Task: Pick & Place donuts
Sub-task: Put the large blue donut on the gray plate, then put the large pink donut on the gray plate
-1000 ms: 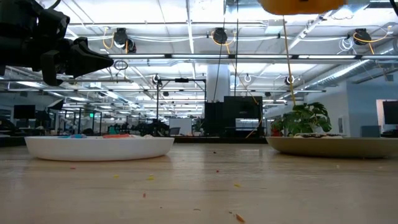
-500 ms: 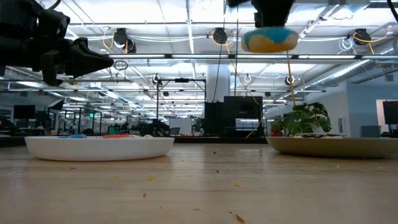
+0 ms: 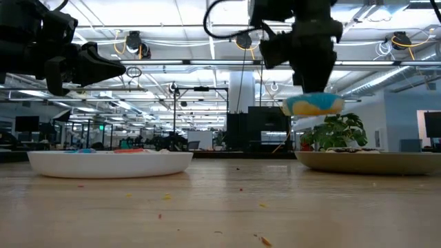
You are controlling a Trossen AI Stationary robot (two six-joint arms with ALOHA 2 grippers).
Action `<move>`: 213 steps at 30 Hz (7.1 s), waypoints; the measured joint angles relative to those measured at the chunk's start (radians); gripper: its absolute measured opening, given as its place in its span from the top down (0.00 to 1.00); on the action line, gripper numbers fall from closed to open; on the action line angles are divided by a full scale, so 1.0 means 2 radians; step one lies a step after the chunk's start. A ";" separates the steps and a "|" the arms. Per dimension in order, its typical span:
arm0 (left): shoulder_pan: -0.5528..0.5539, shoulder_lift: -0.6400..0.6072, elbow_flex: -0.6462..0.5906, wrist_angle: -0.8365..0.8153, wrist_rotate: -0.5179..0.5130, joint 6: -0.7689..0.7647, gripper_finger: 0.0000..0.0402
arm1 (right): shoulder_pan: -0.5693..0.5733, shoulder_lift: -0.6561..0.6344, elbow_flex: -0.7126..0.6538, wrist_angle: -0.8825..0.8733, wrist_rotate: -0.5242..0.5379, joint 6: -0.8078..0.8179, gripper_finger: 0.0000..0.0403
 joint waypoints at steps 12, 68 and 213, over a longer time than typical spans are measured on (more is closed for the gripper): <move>0.000 0.000 0.000 0.000 0.000 0.000 0.90 | -0.007 -0.005 -0.103 0.111 -0.044 0.005 0.97; 0.000 0.000 0.000 0.000 0.000 0.002 0.90 | -0.041 -0.027 -0.184 0.160 -0.030 0.004 0.86; 0.000 0.000 0.000 0.009 0.006 0.024 0.90 | 0.342 0.157 0.075 0.117 0.022 0.153 0.37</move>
